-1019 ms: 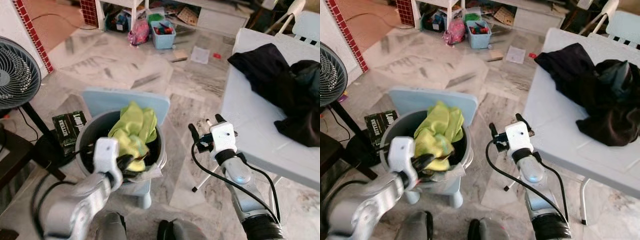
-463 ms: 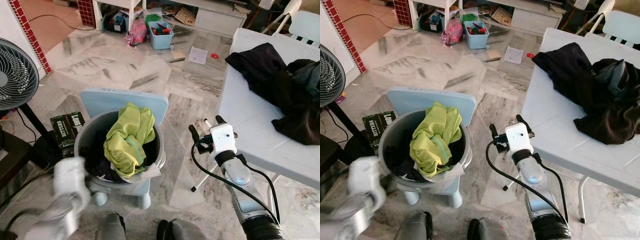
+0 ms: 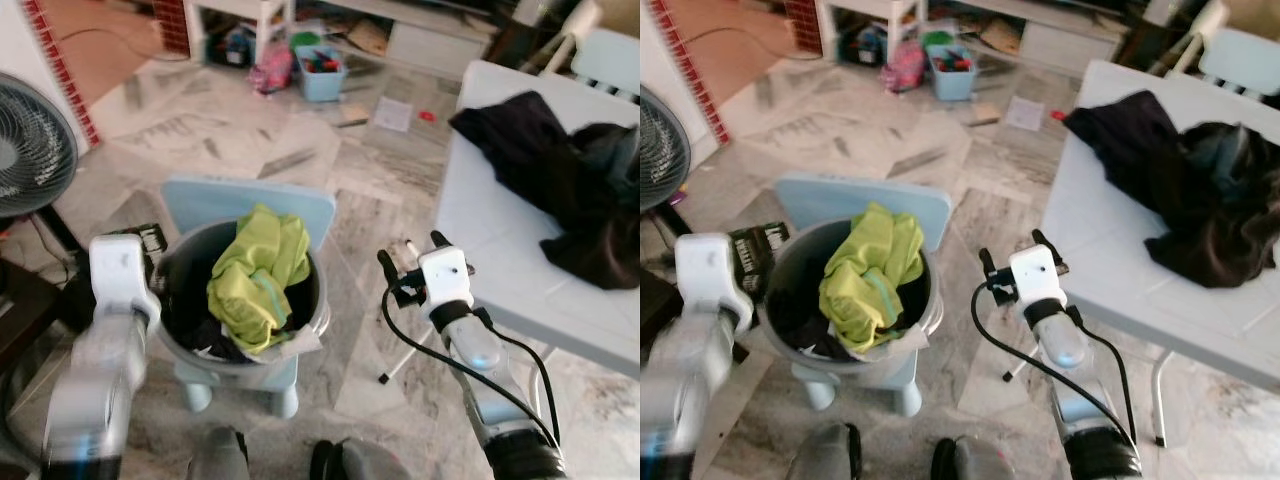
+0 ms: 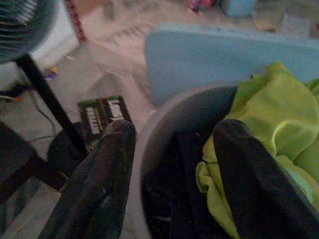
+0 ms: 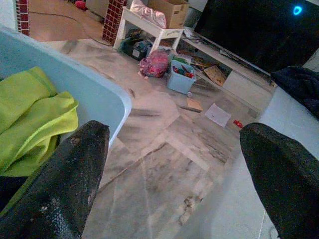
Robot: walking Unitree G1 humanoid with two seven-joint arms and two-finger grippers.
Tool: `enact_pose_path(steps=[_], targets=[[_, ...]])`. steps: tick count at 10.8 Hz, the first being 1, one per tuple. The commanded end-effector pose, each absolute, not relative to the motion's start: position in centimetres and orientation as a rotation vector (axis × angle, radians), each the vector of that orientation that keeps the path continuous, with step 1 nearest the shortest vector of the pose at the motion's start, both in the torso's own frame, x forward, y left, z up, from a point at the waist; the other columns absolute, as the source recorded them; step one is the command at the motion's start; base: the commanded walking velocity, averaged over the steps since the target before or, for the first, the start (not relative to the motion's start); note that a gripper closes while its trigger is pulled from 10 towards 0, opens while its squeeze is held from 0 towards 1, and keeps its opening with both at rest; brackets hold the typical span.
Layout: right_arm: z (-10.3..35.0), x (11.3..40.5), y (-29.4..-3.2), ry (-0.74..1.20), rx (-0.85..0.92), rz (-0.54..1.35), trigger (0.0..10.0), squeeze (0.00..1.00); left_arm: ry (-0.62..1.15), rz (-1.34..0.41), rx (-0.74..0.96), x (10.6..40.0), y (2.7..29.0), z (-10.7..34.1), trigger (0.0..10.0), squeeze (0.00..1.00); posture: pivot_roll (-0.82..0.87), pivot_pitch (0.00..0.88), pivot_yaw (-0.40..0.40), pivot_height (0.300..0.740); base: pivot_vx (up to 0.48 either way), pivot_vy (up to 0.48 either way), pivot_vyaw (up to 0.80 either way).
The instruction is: Hang hanger
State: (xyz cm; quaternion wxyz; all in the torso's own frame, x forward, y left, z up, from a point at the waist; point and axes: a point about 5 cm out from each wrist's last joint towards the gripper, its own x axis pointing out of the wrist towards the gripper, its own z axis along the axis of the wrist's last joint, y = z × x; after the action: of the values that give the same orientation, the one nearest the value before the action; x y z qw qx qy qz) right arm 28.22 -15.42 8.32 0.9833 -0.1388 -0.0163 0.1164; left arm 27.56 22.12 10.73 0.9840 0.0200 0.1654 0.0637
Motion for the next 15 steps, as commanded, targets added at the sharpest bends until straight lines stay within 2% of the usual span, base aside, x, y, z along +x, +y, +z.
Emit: enact_pose_path(steps=[1,3,5,7,8,9,10,12,14,15], targets=[[8.2,28.2,-15.5,-0.027,-0.291,0.237,10.0,0.00,0.390,0.062,0.039,27.9,21.5,9.8,10.0,1.00,0.06,0.112,-0.119,0.740,0.000,0.000,0.00],[8.3,28.3,-15.5,-0.033,-0.295,0.237,10.0,0.00,0.408,-0.205,0.052,30.9,17.0,9.8,10.0,1.00,0.04,0.105,-0.118,0.740,0.000,0.000,0.00],[8.4,28.4,-15.3,-0.041,-0.301,0.237,10.0,0.00,0.399,-0.293,0.022,33.0,15.0,10.2,10.0,1.00,0.03,0.101,-0.113,0.740,0.000,0.000,0.00],[8.4,28.2,-15.3,-0.040,-0.308,0.238,10.0,0.00,0.481,-0.478,-0.046,31.7,11.9,9.5,10.0,1.00,0.03,0.103,-0.108,0.740,0.000,0.000,0.00],[8.2,28.2,-15.2,-0.036,-0.311,0.239,10.0,0.00,0.526,-0.503,-0.107,30.5,10.9,8.6,10.0,1.00,0.03,0.103,-0.108,0.740,0.000,0.000,0.00],[8.2,28.3,-15.1,-0.036,-0.314,0.242,10.0,0.00,0.558,-0.444,-0.153,29.7,10.9,7.7,10.0,0.71,0.03,0.105,-0.107,0.740,0.000,0.000,0.00],[8.2,28.3,-15.1,-0.037,-0.315,0.245,10.0,0.00,0.585,-0.403,-0.154,28.8,11.2,6.5,10.0,0.00,0.03,0.105,-0.107,0.740,0.000,0.000,0.00],[8.2,28.5,-14.8,-0.036,-0.316,0.253,10.0,0.00,0.702,-0.365,-0.218,27.5,12.2,4.1,10.0,0.00,0.04,0.104,-0.114,0.740,0.000,0.000,0.00],[8.4,28.7,-14.8,-0.043,-0.318,0.249,10.0,0.00,0.770,-0.366,-0.201,26.7,13.2,3.1,10.0,0.00,0.04,0.101,-0.110,0.740,0.000,0.000,0.00],[8.4,28.7,-14.8,-0.042,-0.318,0.247,10.0,0.00,0.789,-0.330,-0.181,26.0,14.7,2.8,4.2,0.00,0.04,0.098,-0.103,0.740,0.000,0.000,0.00]])
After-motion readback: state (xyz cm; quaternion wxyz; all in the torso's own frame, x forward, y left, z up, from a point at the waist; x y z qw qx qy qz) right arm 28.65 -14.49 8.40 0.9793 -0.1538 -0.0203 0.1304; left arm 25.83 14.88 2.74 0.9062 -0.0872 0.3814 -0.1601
